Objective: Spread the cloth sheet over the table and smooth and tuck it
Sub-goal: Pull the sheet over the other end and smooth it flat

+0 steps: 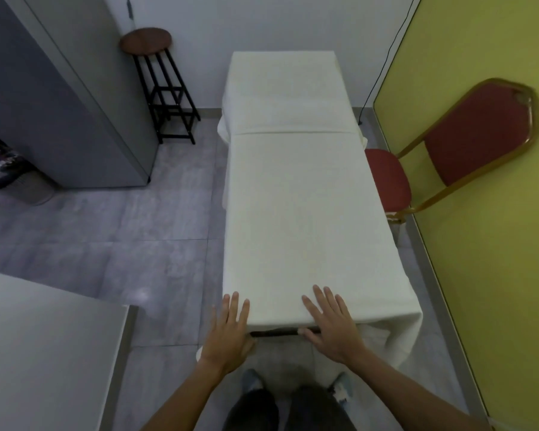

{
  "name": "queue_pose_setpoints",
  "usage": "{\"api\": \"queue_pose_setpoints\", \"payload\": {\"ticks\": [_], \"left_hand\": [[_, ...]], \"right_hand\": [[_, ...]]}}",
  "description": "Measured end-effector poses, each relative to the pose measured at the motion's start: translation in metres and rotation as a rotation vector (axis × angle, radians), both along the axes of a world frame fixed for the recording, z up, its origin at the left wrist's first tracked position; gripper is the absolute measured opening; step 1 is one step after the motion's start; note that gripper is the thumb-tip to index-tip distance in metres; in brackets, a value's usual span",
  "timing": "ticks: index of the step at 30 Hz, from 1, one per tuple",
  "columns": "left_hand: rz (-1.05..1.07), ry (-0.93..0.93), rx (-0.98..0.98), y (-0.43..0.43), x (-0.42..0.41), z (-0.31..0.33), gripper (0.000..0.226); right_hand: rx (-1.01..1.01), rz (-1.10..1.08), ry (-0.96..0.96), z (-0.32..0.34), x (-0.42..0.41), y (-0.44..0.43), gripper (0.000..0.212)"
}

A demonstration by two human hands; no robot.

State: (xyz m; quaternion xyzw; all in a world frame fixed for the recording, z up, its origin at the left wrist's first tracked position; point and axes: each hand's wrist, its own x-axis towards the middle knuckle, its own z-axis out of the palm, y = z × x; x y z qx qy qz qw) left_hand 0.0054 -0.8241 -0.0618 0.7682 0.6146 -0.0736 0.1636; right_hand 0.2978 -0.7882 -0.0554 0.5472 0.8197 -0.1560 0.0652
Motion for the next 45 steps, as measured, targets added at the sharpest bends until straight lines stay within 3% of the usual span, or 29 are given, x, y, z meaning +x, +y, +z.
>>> {"api": "queue_pose_setpoints", "payload": {"ticks": [5,11,26,30,41,45], "left_hand": [[-0.06,-0.003,0.066,0.049,-0.002,-0.003,0.083],[-0.106,-0.043,0.026,0.118,0.032,-0.006,0.082],[-0.124,-0.023,-0.06,0.113,0.046,-0.009,0.084],[-0.337,-0.019,-0.061,0.138,0.074,0.001,0.082],[-0.966,-0.115,-0.089,0.185,0.241,0.017,0.085],[-1.142,-0.108,-0.048,0.181,0.291,0.015,0.083]], "right_hand": [[0.077,-0.163,0.063,-0.003,-0.002,0.026,0.069],[0.076,-0.325,-0.006,-0.013,0.001,0.079,0.073],[0.043,-0.328,0.084,-0.021,0.019,0.075,0.075],[0.088,-0.432,0.156,-0.007,0.035,0.068,0.075],[0.204,-1.229,0.211,0.009,0.116,0.011,0.055],[0.128,-1.413,0.349,-0.007,0.135,0.004,0.066]]}}
